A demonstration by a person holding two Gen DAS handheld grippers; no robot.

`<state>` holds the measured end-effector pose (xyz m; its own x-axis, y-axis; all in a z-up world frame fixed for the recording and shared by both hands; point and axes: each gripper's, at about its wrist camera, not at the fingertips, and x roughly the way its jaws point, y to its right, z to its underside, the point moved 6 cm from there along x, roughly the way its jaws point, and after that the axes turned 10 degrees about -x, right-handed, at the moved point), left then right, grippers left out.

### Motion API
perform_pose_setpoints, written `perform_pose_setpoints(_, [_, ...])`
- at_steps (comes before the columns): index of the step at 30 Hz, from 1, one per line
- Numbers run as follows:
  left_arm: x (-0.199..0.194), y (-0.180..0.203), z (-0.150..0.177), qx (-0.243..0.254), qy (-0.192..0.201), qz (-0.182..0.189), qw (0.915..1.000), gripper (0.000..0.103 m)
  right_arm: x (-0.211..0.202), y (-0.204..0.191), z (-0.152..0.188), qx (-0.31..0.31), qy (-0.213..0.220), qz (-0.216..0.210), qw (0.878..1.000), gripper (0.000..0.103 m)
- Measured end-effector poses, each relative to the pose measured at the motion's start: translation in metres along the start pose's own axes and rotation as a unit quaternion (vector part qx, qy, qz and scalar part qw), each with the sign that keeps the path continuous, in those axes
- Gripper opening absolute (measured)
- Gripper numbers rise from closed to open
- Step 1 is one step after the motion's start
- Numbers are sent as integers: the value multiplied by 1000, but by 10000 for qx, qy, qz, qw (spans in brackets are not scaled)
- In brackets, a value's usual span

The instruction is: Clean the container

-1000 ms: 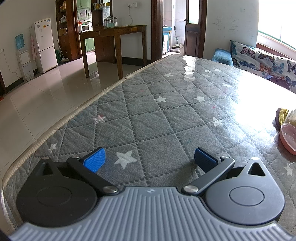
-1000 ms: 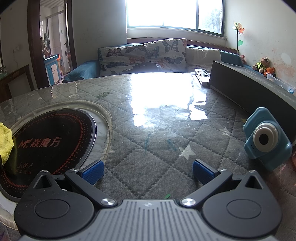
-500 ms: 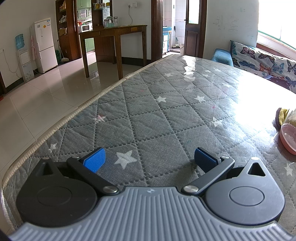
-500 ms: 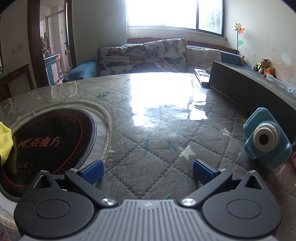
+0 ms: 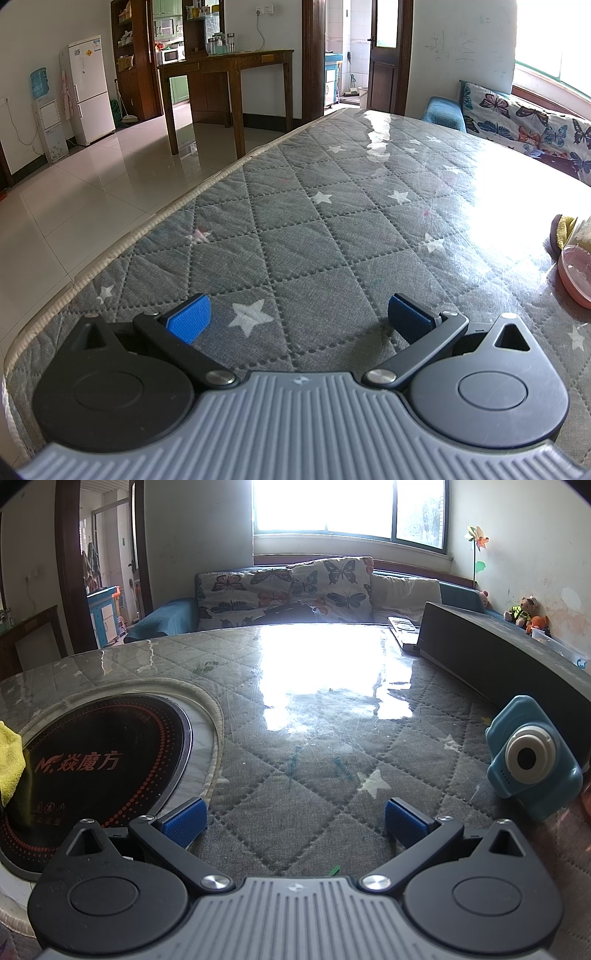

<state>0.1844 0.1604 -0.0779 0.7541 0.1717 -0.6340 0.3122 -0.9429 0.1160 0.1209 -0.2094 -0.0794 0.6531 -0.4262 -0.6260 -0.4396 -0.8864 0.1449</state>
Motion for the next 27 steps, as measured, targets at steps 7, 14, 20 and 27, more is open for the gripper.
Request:
perform_pose_setpoints(7, [0, 0, 0, 1, 0, -1, 10000, 103, 0, 1, 0, 0, -2, 0, 10000, 103])
perform_pose_setpoints(14, [0, 0, 0, -2, -1, 0, 10000, 103, 0, 1, 0, -3, -2, 4, 10000, 103])
perform_pose_setpoints(20, [0, 0, 0, -2, 0, 1, 10000, 103, 0, 0, 0, 2, -3, -1, 10000, 103])
perform_pose_setpoints(27, [0, 0, 0, -2, 0, -1, 10000, 103, 0, -1, 0, 1, -2, 1, 10000, 103])
